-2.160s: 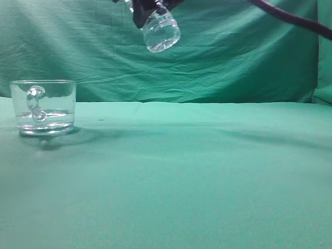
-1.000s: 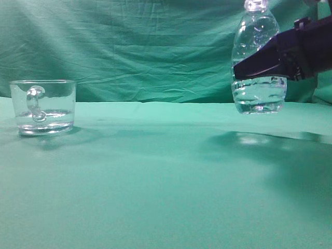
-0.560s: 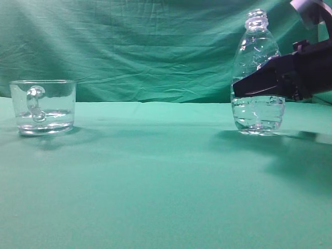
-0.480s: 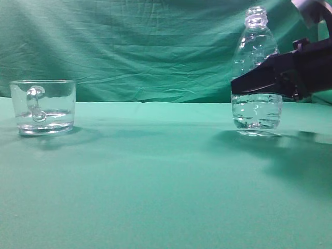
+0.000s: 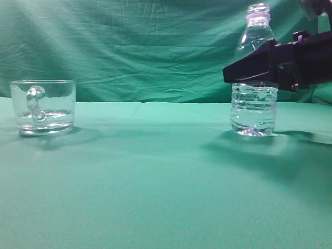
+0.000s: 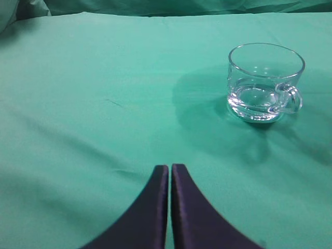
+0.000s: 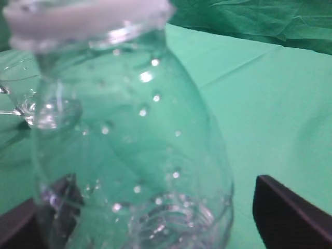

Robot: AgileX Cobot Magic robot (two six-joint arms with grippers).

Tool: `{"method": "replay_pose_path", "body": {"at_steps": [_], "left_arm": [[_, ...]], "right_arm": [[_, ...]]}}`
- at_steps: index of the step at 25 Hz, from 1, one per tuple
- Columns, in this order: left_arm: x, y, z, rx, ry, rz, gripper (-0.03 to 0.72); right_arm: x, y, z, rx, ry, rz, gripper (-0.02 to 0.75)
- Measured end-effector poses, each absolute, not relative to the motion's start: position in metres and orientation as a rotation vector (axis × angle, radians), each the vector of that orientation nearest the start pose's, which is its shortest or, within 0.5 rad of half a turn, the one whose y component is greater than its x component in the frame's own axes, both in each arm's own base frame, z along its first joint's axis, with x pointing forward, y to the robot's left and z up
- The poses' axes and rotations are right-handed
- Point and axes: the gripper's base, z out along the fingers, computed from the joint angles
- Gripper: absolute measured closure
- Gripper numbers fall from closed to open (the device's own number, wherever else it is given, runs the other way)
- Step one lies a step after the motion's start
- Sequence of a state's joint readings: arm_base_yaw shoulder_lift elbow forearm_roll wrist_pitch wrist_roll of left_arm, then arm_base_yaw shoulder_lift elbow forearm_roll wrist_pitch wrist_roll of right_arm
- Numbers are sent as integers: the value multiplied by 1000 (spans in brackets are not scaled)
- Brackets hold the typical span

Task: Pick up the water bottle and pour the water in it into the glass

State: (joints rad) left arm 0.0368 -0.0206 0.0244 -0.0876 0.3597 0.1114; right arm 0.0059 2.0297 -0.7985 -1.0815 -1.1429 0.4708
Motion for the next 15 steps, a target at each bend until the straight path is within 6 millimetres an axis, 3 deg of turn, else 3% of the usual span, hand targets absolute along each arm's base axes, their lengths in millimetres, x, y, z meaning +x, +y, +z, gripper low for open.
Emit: {"method": "replay_pose_path", "body": {"at_steps": [6, 14, 15], "left_arm": [[52, -1, 174, 15, 1846, 18, 688], [52, -1, 174, 15, 1846, 18, 688], [52, -1, 174, 15, 1846, 18, 688]], "right_arm": [[331, 75, 172, -801, 1543, 693, 136], [303, 68, 269, -704, 1481, 595, 136], [296, 68, 281, -694, 1467, 591, 219]]}}
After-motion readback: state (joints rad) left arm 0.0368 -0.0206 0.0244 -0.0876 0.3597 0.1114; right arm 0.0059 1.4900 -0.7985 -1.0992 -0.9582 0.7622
